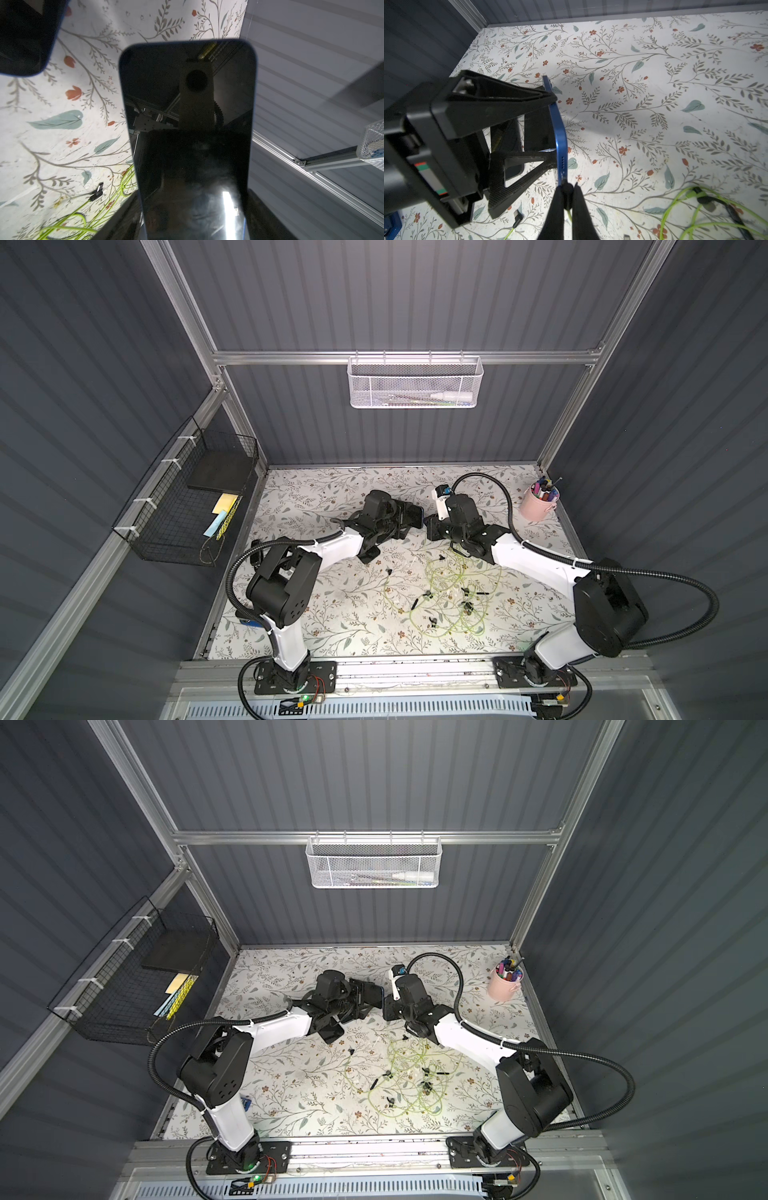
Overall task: Plug wired earphones into phones
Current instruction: Insert the wired earphone into the phone.
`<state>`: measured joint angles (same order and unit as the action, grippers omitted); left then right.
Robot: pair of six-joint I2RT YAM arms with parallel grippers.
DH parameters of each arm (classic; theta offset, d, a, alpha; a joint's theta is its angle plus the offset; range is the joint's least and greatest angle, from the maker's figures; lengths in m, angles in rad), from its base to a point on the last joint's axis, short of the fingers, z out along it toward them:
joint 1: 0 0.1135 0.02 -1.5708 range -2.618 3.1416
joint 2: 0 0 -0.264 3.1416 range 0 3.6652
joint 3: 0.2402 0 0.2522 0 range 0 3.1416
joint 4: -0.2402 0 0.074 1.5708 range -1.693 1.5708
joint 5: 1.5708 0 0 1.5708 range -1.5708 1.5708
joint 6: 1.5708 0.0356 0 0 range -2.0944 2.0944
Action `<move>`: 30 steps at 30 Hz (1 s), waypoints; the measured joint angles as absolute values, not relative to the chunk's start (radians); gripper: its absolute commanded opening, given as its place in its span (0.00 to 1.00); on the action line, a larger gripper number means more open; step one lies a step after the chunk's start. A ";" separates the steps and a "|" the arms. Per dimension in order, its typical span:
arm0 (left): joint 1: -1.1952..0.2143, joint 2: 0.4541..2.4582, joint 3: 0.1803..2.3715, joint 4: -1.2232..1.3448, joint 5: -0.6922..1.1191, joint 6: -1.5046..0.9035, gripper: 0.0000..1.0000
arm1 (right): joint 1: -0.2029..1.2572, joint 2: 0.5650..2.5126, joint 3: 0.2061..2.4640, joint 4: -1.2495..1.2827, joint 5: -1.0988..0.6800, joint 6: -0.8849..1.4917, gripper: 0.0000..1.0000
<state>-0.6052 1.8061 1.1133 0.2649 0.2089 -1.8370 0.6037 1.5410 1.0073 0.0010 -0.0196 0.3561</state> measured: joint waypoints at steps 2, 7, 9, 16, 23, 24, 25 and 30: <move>-0.607 1.809 1.118 0.260 0.223 -1.834 0.00 | 0.596 1.541 1.017 -0.024 -0.025 0.356 0.25; -0.614 1.820 1.134 0.246 0.257 -1.826 0.00 | 0.559 1.537 1.072 -0.133 -0.047 0.388 0.34; -0.612 1.826 1.148 0.230 0.265 -1.817 0.00 | 0.545 1.521 1.083 -0.169 -0.058 0.397 0.36; -0.590 1.871 1.227 0.168 0.263 -1.771 0.00 | 0.514 1.443 1.072 -0.224 -0.123 0.425 0.41; -0.583 1.993 1.370 0.049 0.242 -1.686 0.00 | 0.434 1.349 0.981 -0.300 -0.158 0.441 0.41; -0.583 2.014 1.399 0.025 0.236 -1.668 0.00 | 0.425 1.338 0.969 -0.323 -0.157 0.441 0.41; -0.582 2.032 1.427 0.002 0.232 -1.652 0.00 | 0.421 1.328 0.958 -0.341 -0.156 0.441 0.41; -0.573 2.122 1.585 -0.134 0.204 -1.528 0.00 | 0.405 1.283 0.905 -0.448 -0.150 0.443 0.39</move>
<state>-0.5728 2.1220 1.5852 -0.1345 0.2039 -1.5284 0.4046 1.2827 0.9051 -0.4480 -0.1501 0.4435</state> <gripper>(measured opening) 0.742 0.396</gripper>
